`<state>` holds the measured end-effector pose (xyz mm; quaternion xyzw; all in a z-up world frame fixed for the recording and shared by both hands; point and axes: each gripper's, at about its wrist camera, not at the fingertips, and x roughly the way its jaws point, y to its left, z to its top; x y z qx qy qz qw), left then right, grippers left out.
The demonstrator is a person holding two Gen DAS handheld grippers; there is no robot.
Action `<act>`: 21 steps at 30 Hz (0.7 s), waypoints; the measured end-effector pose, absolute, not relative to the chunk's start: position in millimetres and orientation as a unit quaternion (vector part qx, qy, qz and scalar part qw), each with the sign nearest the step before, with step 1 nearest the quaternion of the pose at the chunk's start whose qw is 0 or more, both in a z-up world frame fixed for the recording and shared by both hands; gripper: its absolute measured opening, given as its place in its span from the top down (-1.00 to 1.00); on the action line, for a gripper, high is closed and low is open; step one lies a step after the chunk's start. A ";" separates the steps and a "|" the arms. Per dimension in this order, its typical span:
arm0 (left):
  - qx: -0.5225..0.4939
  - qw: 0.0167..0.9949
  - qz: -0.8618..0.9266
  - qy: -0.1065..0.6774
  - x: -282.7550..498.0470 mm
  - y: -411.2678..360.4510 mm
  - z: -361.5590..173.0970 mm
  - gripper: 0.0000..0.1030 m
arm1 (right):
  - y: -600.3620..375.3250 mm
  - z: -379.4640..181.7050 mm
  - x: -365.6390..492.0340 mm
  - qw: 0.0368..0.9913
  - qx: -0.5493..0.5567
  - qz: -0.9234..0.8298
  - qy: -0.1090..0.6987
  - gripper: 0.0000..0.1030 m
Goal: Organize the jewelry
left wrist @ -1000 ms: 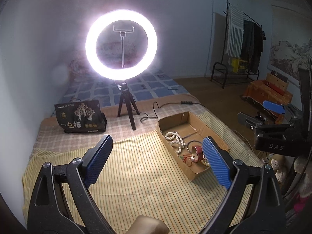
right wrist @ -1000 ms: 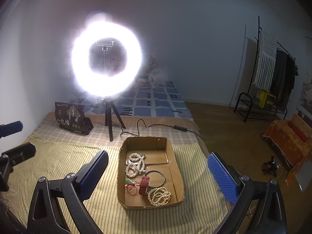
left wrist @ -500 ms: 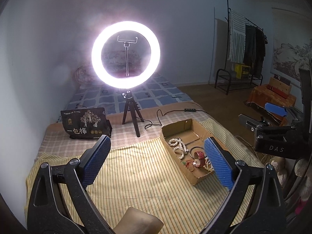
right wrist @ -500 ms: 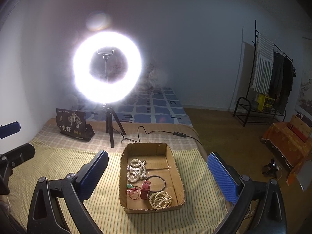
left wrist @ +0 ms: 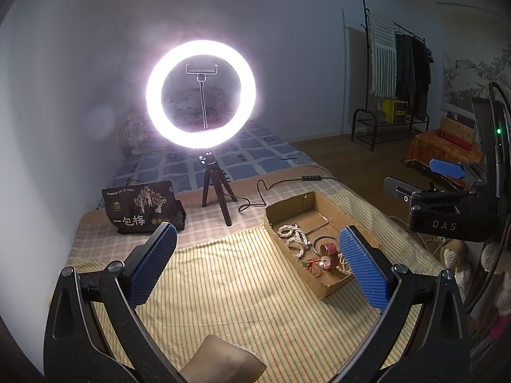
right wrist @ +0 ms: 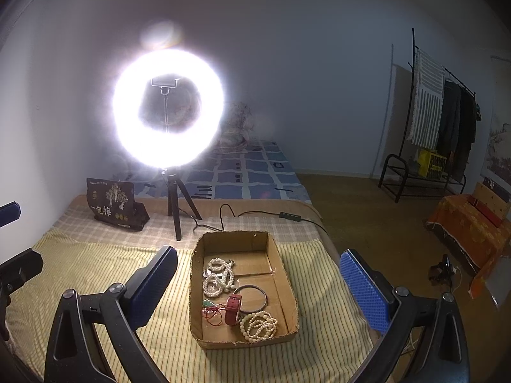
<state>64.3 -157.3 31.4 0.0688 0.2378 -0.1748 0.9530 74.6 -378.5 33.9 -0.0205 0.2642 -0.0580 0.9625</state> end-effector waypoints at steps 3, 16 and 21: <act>0.071 0.953 -0.174 0.237 64.0 -156.9 30.9 -1.00 | -377.7 33.4 75.2 0.962 -0.021 -0.057 0.266 -0.99; 0.072 0.953 -0.174 0.238 63.7 -156.2 30.2 -1.00 | -374.6 31.8 76.3 0.962 -0.024 -0.056 0.267 -0.99; 0.072 0.953 -0.174 0.238 63.4 -155.7 29.6 -1.00 | -372.6 29.8 76.9 0.961 -0.024 -0.056 0.270 -0.99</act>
